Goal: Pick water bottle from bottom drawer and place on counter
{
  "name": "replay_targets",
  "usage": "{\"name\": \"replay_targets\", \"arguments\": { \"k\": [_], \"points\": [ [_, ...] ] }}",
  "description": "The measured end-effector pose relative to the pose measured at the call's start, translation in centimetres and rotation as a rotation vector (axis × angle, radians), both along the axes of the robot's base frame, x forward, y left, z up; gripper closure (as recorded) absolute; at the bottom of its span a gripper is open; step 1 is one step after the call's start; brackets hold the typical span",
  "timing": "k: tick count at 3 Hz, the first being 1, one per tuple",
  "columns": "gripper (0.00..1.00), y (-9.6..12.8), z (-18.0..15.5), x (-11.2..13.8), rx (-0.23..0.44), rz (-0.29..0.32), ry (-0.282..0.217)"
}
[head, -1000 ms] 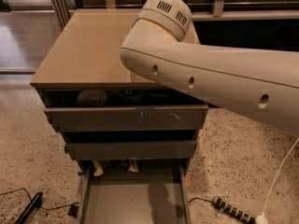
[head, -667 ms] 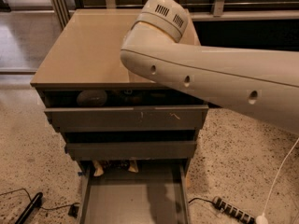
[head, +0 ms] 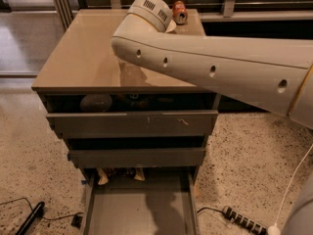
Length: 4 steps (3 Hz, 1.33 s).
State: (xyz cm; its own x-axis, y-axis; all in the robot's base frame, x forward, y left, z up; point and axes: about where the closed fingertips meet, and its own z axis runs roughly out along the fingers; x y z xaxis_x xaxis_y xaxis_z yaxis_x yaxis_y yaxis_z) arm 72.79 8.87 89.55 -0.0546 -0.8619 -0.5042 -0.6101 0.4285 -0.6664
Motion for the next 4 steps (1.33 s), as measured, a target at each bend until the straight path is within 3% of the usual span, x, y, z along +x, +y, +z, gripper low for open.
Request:
{"name": "replay_targets", "arguments": {
  "k": [2, 4],
  "points": [
    [1.0, -0.7, -1.1, -0.2, 0.038, -0.005, 0.026],
    [1.0, -2.5, -6.2, -1.9, 0.128, -0.018, 0.139]
  ]
}}
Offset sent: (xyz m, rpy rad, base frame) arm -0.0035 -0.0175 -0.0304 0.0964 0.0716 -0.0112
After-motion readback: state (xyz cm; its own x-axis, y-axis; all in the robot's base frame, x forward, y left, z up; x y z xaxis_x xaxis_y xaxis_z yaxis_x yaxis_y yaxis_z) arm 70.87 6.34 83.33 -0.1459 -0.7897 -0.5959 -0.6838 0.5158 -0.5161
